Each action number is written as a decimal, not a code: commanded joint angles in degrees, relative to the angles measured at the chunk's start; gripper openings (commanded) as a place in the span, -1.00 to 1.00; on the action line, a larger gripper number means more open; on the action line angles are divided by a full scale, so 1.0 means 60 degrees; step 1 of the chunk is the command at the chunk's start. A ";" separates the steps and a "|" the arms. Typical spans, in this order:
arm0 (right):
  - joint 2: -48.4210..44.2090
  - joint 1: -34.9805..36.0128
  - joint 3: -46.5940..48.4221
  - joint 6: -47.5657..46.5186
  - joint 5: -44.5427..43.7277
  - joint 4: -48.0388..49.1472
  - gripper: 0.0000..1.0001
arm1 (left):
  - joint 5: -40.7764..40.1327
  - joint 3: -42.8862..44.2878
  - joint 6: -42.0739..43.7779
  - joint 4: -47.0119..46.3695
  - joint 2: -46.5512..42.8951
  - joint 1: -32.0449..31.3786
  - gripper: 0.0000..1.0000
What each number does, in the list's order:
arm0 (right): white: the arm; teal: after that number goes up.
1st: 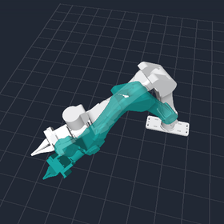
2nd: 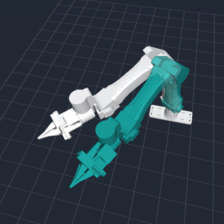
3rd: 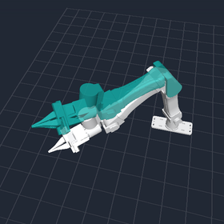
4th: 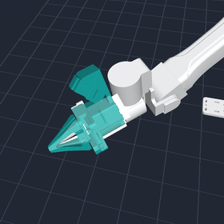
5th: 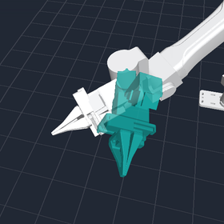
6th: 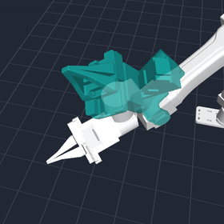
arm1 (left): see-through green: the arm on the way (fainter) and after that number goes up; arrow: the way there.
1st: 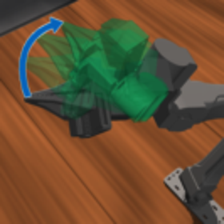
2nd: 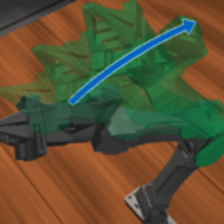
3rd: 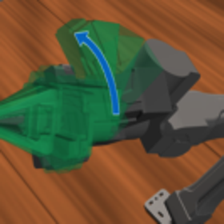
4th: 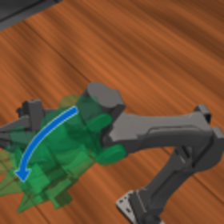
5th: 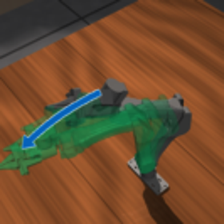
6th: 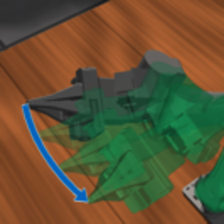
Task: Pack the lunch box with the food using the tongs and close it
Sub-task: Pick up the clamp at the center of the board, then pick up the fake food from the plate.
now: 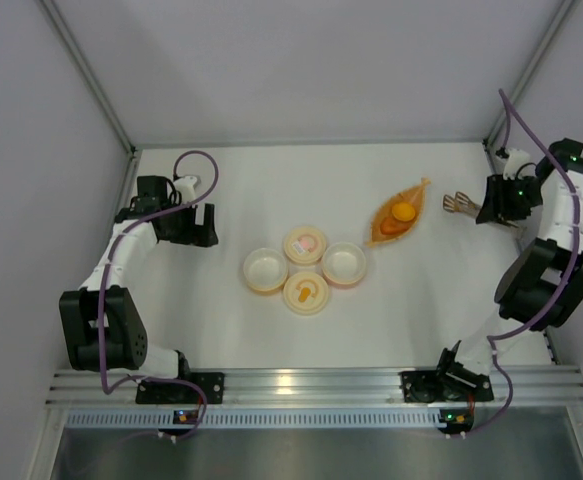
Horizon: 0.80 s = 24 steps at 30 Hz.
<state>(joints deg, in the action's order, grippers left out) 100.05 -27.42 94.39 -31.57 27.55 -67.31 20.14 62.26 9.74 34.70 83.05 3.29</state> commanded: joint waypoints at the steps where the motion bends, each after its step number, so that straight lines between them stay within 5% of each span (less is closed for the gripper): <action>1: -0.0401 -0.0044 0.0689 -0.0348 0.0857 -0.1159 -0.22 | 0.0203 0.0376 -0.0070 -0.0231 -0.0145 0.0008 0.96; 24: -0.1323 0.2181 0.0427 -0.0964 0.0844 -0.1190 -0.21 | 0.0437 0.0287 0.0281 0.0047 -0.0423 0.0008 0.96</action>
<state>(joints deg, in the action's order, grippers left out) 95.04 -16.80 97.41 -35.38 32.42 -73.69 20.80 62.28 10.26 34.79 82.98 3.29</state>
